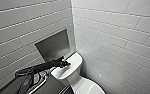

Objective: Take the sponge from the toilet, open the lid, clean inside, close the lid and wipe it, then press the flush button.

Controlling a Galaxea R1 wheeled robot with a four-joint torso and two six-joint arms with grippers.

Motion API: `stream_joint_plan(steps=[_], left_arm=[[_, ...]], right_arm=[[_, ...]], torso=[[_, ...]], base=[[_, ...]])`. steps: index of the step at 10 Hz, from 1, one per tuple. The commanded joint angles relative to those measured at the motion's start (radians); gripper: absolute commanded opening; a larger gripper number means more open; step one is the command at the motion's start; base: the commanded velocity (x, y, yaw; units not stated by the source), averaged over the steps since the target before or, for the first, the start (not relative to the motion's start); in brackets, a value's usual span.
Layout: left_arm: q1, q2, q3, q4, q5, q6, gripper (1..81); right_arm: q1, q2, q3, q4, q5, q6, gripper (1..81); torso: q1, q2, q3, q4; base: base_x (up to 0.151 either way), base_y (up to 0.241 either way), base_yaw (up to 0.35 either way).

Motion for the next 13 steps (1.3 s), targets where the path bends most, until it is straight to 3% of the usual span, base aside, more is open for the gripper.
stream_joint_plan(steps=[1,2,3,4,7,13], left_arm=[[-0.176,0.022,-0.051,-0.003,0.032,0.007,1.0],[-0.182,0.041,-0.079,-0.003,0.033,0.007,1.0],[-0.19,0.052,-0.095,-0.003,0.033,0.007,1.0],[-0.198,0.056,-0.096,-0.003,0.033,0.007,1.0],[-0.218,0.058,-0.096,-0.002,0.035,0.007,1.0],[-0.135,0.162,-0.148,0.124,0.035,0.007,1.0]], right_arm=[[-0.008,-0.005,0.015,-0.001,-0.07,-0.002,1.0],[-0.009,-0.005,0.015,-0.001,-0.07,-0.002,1.0],[-0.009,-0.005,0.014,-0.001,-0.07,-0.002,1.0],[-0.009,-0.005,0.015,-0.001,-0.07,-0.002,1.0],[-0.009,-0.005,0.017,-0.001,-0.07,-0.006,1.0],[-0.017,0.007,0.011,-0.002,-0.07,-0.008,1.0]], torso=[[0.0,0.0,-0.036,0.0],[0.0,0.0,-0.084,0.0],[0.0,0.0,-0.1,0.0],[0.0,0.0,-0.048,0.0],[0.0,0.0,-0.084,0.0],[0.0,0.0,-0.084,0.0]], base=[[0.0,0.0,0.0],[0.0,0.0,0.0],[0.0,0.0,0.0],[0.0,0.0,0.0],[0.0,0.0,0.0],[0.0,0.0,0.0]])
